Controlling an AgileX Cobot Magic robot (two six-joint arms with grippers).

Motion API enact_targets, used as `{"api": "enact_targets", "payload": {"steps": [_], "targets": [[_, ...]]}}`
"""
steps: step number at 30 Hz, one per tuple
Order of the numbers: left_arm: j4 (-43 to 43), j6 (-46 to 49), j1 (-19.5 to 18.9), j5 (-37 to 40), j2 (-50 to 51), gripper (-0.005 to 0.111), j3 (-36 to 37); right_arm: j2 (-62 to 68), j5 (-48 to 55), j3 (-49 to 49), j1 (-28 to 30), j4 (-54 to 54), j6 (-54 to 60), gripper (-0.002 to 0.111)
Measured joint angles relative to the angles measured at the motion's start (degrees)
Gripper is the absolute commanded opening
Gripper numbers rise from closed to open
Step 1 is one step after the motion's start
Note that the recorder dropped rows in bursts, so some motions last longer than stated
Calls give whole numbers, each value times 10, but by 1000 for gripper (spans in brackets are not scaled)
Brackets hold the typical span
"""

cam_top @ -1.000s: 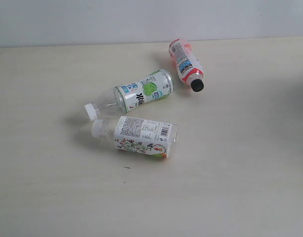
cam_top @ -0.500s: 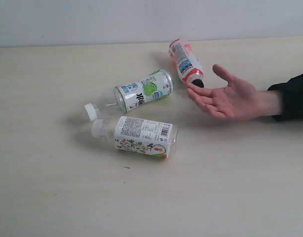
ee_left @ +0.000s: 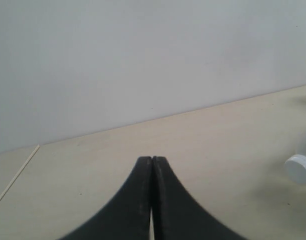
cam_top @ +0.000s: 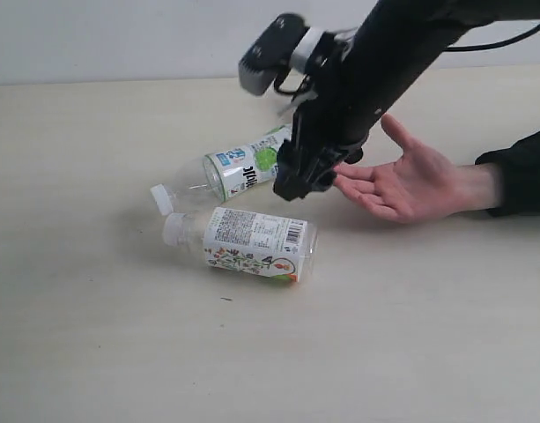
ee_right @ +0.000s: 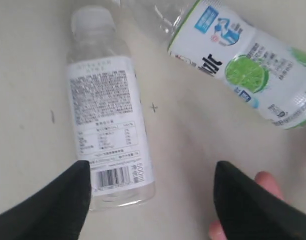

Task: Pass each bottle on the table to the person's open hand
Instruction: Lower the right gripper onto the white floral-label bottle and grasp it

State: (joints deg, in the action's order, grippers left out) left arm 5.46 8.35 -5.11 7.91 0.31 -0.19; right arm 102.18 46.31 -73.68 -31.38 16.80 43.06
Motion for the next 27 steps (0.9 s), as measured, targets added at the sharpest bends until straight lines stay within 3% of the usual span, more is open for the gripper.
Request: {"api": "enact_targets", "payload": {"steps": [4,12,27], "targets": [[0,0,0,0,0,0,0,55,0,-21,-36,-81,0,75],[0,0,0,0,0,0,0,86,-23,-23,-74,-94,15,80],[0,0,0,0,0,0,0,150,-29,-23,-79,-78,35,77]]}}
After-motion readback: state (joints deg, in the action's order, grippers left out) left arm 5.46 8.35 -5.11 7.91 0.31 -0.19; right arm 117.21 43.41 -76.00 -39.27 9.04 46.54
